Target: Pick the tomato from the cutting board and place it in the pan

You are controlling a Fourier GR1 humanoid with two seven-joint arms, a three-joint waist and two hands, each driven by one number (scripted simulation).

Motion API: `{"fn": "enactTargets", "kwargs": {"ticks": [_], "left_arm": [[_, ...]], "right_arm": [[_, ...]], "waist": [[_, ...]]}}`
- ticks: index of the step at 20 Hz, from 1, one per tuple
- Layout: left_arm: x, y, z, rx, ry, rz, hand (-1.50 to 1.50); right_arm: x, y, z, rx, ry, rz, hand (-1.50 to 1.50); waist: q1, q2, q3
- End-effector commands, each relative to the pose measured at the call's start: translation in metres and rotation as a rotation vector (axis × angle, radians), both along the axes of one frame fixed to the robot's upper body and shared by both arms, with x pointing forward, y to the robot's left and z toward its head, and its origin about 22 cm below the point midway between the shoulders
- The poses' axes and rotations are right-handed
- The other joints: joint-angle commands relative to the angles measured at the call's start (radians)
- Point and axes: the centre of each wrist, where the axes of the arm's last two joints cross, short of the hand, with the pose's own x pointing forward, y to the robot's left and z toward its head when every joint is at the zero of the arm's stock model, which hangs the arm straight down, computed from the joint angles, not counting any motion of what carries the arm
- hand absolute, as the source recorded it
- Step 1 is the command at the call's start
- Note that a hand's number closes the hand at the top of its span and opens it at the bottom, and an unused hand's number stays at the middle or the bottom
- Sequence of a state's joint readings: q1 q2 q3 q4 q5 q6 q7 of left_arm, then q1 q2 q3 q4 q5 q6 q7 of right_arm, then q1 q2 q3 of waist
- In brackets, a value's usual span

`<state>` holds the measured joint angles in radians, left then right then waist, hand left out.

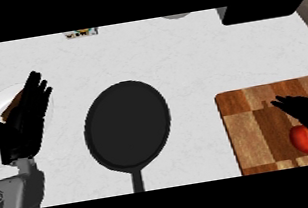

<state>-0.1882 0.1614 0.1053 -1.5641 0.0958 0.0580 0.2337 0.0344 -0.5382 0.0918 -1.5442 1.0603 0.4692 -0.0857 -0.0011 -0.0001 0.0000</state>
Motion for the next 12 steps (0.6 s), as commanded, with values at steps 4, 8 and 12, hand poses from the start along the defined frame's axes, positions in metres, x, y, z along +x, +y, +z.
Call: {"fn": "enactTargets", "kwargs": {"ticks": [4,8,12], "left_arm": [[-0.014,0.005,0.0,0.004,0.004,0.004,0.0],[-0.006,-0.001,0.007,-0.004,0.007,-0.003,0.0],[-0.007,-0.003,0.0,0.0,0.003,0.007,0.0]], "right_arm": [[0.003,0.013,-0.044,0.029,-0.014,0.114,1.5],[0.009,0.007,-0.044,0.061,-0.043,0.113,1.5],[0.012,0.001,-0.044,0.093,-0.051,0.103,1.5]], "waist": [[0.006,0.001,0.001],[0.004,0.0,0.0],[0.004,0.001,0.0]]}}
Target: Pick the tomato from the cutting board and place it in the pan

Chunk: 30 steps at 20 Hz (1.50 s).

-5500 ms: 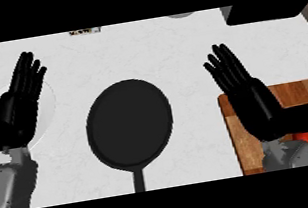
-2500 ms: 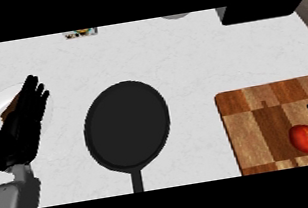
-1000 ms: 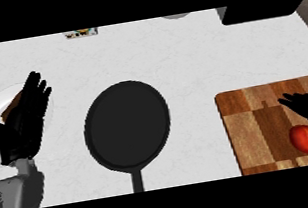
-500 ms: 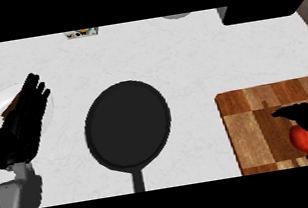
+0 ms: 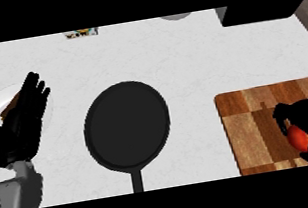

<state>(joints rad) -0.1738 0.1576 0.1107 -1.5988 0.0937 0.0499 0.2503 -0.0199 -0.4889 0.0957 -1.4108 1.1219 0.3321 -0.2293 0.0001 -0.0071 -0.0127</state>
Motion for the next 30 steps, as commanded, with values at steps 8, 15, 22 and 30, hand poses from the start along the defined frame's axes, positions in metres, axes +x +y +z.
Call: {"fn": "enactTargets", "kwargs": {"ticks": [8,15,22,30], "left_arm": [[0.001,0.001,0.001,-0.001,0.011,0.005,0.0],[0.003,-0.01,-0.001,0.007,0.023,-0.057,0.0],[0.005,-0.014,-0.003,0.003,0.037,-0.071,0.0],[0.013,-0.022,0.002,0.003,0.012,-0.098,0.0]], "right_arm": [[-0.005,0.123,0.019,0.158,-0.176,-0.016,1.5],[-0.011,0.23,0.04,0.203,-0.36,0.008,1.5],[-0.03,0.285,0.089,0.157,-0.674,-0.043,1.5],[-0.05,0.323,0.108,0.134,-0.77,-0.22,1.5]], "waist": [[-0.005,-0.001,0.008],[0.064,-0.014,0.004],[0.083,-0.024,0.004],[0.102,-0.001,0.006]]}}
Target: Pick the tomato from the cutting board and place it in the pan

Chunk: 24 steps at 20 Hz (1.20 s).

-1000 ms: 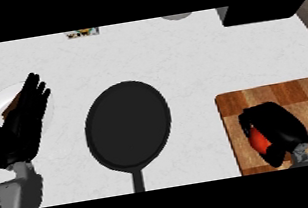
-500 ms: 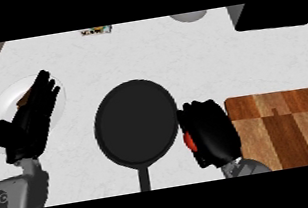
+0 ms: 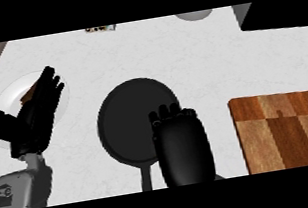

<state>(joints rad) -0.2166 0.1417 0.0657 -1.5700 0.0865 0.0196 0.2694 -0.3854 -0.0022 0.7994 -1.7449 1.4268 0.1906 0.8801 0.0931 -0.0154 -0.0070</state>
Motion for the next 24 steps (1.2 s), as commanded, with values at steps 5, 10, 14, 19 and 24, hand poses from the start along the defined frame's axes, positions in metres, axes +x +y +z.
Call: {"fn": "enactTargets", "kwargs": {"ticks": [5,10,14,19,24], "left_arm": [[0.004,-0.01,0.002,0.004,-0.011,-0.013,0.0],[0.006,-0.006,0.005,0.002,-0.015,0.001,0.0],[0.001,-0.001,-0.006,-0.014,0.003,0.011,0.0],[-0.007,-0.002,-0.01,-0.008,-0.007,0.018,0.0],[-0.01,0.009,-0.006,-0.013,-0.019,0.033,0.0]], "right_arm": [[-0.004,0.029,0.028,0.104,-0.105,-0.196,1.5],[0.016,0.038,0.034,0.171,-0.12,-0.262,1.5],[0.031,0.045,0.037,0.207,-0.125,-0.276,1.5],[0.043,0.052,0.03,0.235,-0.109,-0.281,1.5],[0.07,0.044,-0.012,0.27,-0.05,-0.212,1.5]], "waist": [[0.01,0.01,0.003],[0.005,0.016,0.004],[-0.019,0.02,0.005],[-0.027,0.019,0.005],[-0.036,0.024,0.007]]}}
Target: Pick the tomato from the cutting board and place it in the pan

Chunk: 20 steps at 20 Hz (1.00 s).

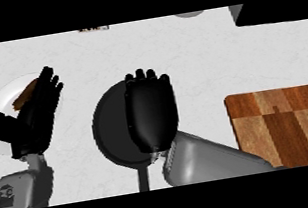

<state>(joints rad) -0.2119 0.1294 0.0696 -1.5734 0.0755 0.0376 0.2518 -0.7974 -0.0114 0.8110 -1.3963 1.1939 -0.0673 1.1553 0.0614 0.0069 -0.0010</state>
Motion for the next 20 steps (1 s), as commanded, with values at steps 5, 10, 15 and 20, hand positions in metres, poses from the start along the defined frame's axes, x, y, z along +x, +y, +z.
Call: {"fn": "enactTargets", "kwargs": {"ticks": [5,10,15,20], "left_arm": [[0.007,0.006,0.008,-0.005,-0.005,-0.001,0.0],[0.004,0.0,0.004,0.005,-0.019,-0.009,0.0],[0.003,0.001,0.008,-0.001,-0.012,-0.007,0.0],[0.006,-0.002,0.006,0.006,-0.021,-0.002,0.0]], "right_arm": [[0.03,-0.008,-0.066,0.147,0.055,-0.058,1.5],[0.047,-0.022,-0.087,0.175,0.175,-0.169,1.5],[0.05,-0.032,-0.095,0.317,0.31,-0.25,-1.5],[0.06,-0.039,-0.11,0.394,0.254,-0.158,-1.5]], "waist": [[-0.003,0.008,0.001],[0.001,0.009,0.001],[0.012,0.007,0.002],[-0.014,0.005,0.002]]}}
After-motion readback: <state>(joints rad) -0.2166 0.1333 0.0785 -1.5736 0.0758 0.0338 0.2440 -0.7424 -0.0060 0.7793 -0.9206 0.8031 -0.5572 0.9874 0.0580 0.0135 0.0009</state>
